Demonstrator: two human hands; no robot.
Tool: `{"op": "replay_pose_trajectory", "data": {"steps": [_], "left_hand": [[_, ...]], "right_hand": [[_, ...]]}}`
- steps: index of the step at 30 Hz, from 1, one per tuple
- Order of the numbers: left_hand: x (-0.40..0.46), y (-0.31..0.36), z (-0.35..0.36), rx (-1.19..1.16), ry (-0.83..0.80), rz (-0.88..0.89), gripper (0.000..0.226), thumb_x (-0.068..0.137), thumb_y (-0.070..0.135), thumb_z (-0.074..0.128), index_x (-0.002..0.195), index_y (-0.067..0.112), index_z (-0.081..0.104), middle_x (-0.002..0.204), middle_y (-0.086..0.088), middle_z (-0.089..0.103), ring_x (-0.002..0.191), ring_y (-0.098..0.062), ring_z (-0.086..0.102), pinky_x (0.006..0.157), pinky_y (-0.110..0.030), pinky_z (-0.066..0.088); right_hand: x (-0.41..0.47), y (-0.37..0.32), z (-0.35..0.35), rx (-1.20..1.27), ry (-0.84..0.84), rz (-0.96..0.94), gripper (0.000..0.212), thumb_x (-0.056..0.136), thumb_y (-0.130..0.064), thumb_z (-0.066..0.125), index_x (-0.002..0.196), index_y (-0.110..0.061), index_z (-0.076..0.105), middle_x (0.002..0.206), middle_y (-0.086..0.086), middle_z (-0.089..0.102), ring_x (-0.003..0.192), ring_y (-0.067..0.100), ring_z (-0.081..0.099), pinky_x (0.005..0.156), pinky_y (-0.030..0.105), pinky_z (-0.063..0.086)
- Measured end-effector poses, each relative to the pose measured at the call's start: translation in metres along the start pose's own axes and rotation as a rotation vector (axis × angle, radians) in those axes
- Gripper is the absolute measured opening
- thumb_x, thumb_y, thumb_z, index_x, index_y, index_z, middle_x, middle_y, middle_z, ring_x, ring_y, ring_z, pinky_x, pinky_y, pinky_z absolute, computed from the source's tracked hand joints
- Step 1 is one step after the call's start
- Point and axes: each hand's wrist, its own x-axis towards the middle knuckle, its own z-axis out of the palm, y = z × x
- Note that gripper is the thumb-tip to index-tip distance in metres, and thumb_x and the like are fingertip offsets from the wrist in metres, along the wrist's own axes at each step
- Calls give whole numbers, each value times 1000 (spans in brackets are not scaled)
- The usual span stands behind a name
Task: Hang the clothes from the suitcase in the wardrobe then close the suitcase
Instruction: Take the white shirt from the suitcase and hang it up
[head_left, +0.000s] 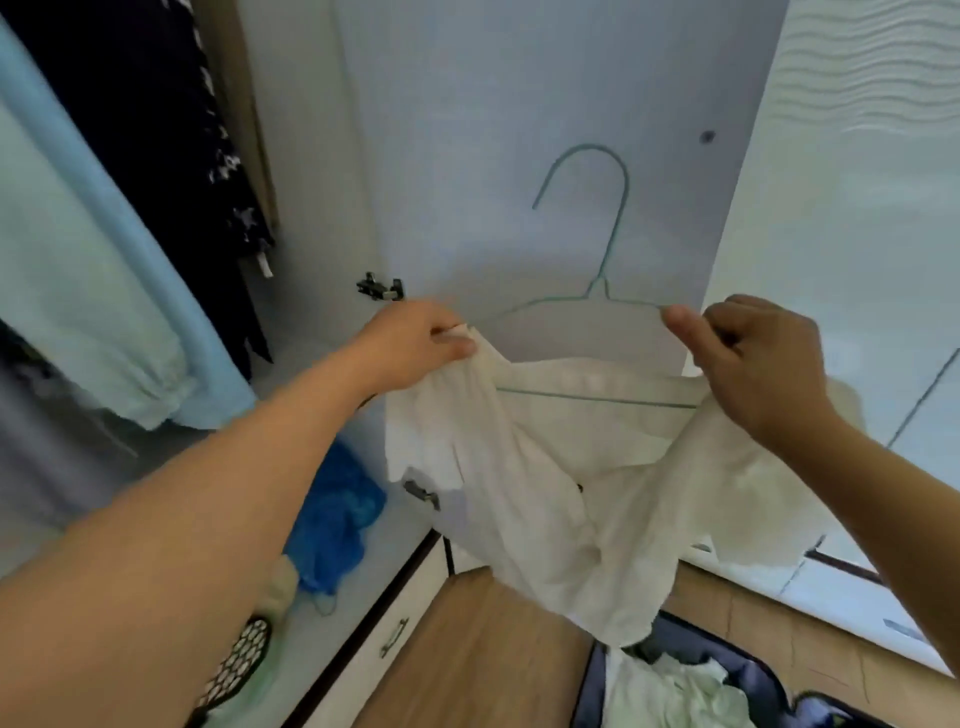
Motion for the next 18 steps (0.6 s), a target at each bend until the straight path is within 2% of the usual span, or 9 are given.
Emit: {"op": "replay_pose_trajectory", "data": {"steps": [1, 3, 7, 10, 12, 15, 18], "left_hand": [[-4, 6, -24, 15, -2, 8, 36, 91, 28, 61, 63, 15, 41, 62, 3, 42, 61, -14, 41, 53, -22, 28], [-14, 19, -74, -35, 64, 7, 36, 92, 26, 59, 64, 7, 46, 60, 0, 40, 55, -11, 37, 51, -21, 25], [-35, 34, -159, -63, 264, -16, 29, 93, 22, 59, 78, -2, 61, 69, -13, 51, 63, -14, 43, 54, -23, 29], [-51, 35, -215, -73, 440, -55, 24, 91, 20, 60, 82, -1, 64, 69, -8, 50, 66, -14, 43, 54, -22, 29], [-58, 35, -239, -91, 494, -69, 18, 91, 21, 61, 86, 5, 68, 70, -2, 54, 65, -12, 44, 54, -22, 32], [-67, 36, -264, -65, 549, -53, 14, 89, 24, 63, 87, 12, 69, 74, -3, 60, 67, -11, 49, 57, -20, 36], [-74, 39, -287, -38, 573, -23, 13, 87, 26, 65, 89, 14, 71, 84, -2, 68, 74, -9, 54, 59, -14, 38]], "right_hand": [[16, -17, -11, 29, -18, -32, 71, 86, -67, 39, 55, -5, 55, 61, 9, 51, 61, 27, 52, 61, 37, 45], [46, -51, -30, 76, -85, -97, 61, 92, -57, 43, 63, -7, 62, 69, 9, 56, 67, 25, 54, 66, 35, 43], [98, -106, -57, 103, -233, -238, 36, 101, -33, 40, 94, -13, 70, 93, 9, 59, 88, 20, 51, 74, 25, 28], [132, -135, -66, 19, -304, -242, 30, 101, -21, 39, 111, -15, 66, 109, 13, 61, 103, 31, 54, 80, 29, 32], [145, -152, -69, -39, -301, -208, 28, 99, -15, 41, 114, -16, 66, 117, 13, 63, 108, 34, 54, 85, 32, 37], [159, -178, -69, 3, -89, -210, 25, 96, -12, 48, 110, -13, 68, 112, 16, 65, 104, 38, 57, 89, 41, 44], [175, -195, -65, -27, -118, -239, 21, 94, -18, 54, 104, -14, 71, 106, 16, 68, 99, 38, 59, 86, 42, 47]]}}
